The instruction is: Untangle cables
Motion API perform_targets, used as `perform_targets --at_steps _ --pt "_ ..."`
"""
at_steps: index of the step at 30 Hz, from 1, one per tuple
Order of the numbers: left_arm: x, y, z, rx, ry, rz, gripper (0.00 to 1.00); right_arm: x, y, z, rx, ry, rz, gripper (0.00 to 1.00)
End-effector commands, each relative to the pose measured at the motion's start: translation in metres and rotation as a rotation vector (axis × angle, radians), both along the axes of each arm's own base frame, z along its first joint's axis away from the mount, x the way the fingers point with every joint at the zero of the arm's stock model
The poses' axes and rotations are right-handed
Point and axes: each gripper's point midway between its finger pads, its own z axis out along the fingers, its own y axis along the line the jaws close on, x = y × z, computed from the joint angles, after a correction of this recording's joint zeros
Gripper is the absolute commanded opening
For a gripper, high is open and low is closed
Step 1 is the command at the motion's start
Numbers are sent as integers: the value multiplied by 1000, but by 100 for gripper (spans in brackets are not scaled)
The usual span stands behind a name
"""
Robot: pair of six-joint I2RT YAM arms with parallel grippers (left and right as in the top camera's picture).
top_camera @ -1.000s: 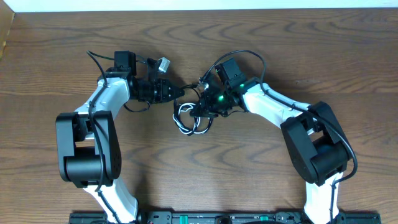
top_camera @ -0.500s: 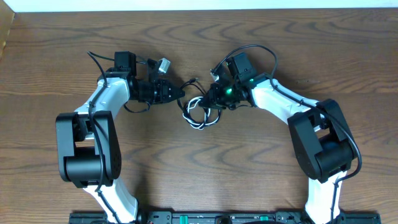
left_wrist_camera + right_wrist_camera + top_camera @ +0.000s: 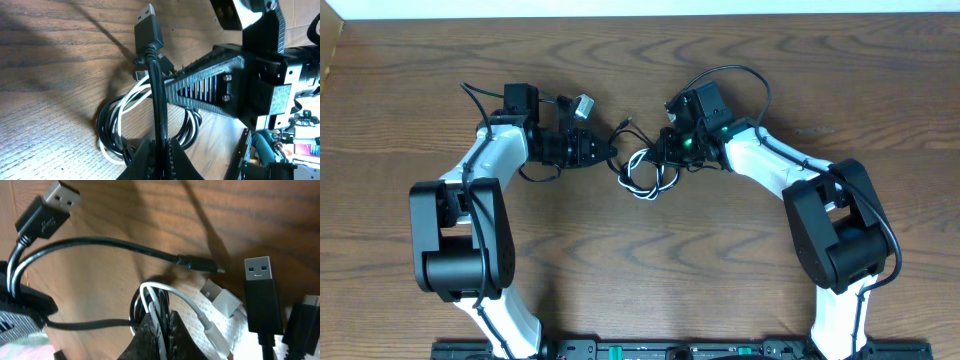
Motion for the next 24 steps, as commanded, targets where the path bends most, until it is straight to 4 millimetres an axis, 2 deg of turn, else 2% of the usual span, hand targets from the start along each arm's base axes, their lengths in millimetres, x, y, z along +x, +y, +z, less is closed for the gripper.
perform_targets --at_steps 1,7,10,14,19,21,24 --pt "-4 -1 2 -18 -2 -13 7 20 -15 -6 -43 -45 -71 1" --pt "-4 -1 2 -18 -2 -13 7 33 -19 3 13 -59 -98 1" --pt "-3 -1 2 -18 -5 -13 7 28 -14 8 51 -44 -69 1" --pt "-2 -2 2 -17 -11 -13 7 18 -12 3 40 -4 -57 3" --pt "-2 -8 3 -17 -18 -25 7 10 -14 -5 -2 25 -58 37" --pt "-1 -9 1 -6 -12 -21 7 8 -14 -6 -6 32 -54 46" --pt "3 -4 -5 36 16 18 7 1 -18 -11 -27 70 -52 56"
